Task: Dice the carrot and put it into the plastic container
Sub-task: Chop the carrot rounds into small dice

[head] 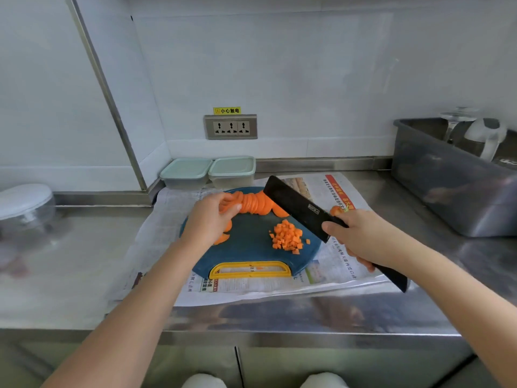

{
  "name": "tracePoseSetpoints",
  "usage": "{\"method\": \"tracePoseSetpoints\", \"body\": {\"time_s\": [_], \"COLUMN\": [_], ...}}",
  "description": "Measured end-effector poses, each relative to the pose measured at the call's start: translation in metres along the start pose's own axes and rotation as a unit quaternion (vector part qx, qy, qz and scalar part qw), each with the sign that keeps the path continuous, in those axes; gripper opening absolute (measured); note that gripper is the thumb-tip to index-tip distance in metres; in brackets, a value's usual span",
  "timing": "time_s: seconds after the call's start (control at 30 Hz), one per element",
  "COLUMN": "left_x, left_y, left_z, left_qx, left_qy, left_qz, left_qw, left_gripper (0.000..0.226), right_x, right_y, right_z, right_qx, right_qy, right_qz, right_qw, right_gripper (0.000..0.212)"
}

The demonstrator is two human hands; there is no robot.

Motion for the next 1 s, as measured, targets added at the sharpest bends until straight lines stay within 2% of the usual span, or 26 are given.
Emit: {"method": "tracePoseSetpoints", "body": {"time_s": [0.1,0.2,0.27,0.4,0.57,0.63,0.77,0.8,0.93,1.0], "left_x": [0.022,0.030,0.029,0.029,0.027,0.033,0.059,0.060,0.029,0.014], "left_y": [-0.006,-0.007,-0.008,-0.015,-0.016,-0.020,-0.031,-0.031,-0.026,-0.025], "left_z": [-0.043,-0.075,-0.082,-0.082,-0.086,-0.088,-0.081,-0.075,-0.046,-0.043], "left_qx": [0.080,0.155,0.171,0.160,0.163,0.153,0.121,0.109,0.068,0.055], "left_qy": [-0.068,-0.051,-0.058,-0.079,-0.074,-0.070,-0.038,-0.023,-0.001,-0.024], "left_qz": [-0.063,-0.134,-0.174,-0.199,-0.211,-0.192,-0.108,-0.109,-0.196,-0.209], "left_qw": [0.992,0.977,0.968,0.964,0.961,0.967,0.986,0.988,0.978,0.976], "left_gripper": [0.056,0.060,0.060,0.044,0.029,0.025,0.023,0.021,0.022,0.024], "right_x": [-0.019,-0.038,-0.049,-0.064,-0.076,-0.081,-0.087,-0.087,-0.088,-0.088], "right_y": [-0.005,-0.016,-0.020,-0.027,-0.031,-0.033,-0.037,-0.038,-0.042,-0.043], "right_z": [-0.027,-0.047,-0.058,-0.067,-0.071,-0.071,-0.071,-0.071,-0.073,-0.075], "right_qx": [0.016,0.029,0.033,0.027,0.016,0.015,0.002,0.001,-0.003,-0.001], "right_qy": [-0.017,-0.022,-0.017,-0.037,-0.068,-0.072,-0.065,-0.060,-0.049,-0.050], "right_qz": [0.009,0.026,0.036,0.052,0.064,0.069,0.067,0.067,0.063,0.061], "right_qw": [1.000,0.999,0.999,0.998,0.995,0.995,0.996,0.996,0.997,0.997], "right_gripper": [0.032,0.034,0.034,0.038,0.032,0.029,0.030,0.031,0.038,0.038]}}
Point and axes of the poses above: each hand's wrist, its own y-axis away from the middle knuckle, its own x-axis out of the back of the hand, z = x × y, the point moved 9 cm from there along -y, towards the middle knuckle, and after that the axes turned 14 degrees about y, right-handed, at the moved point
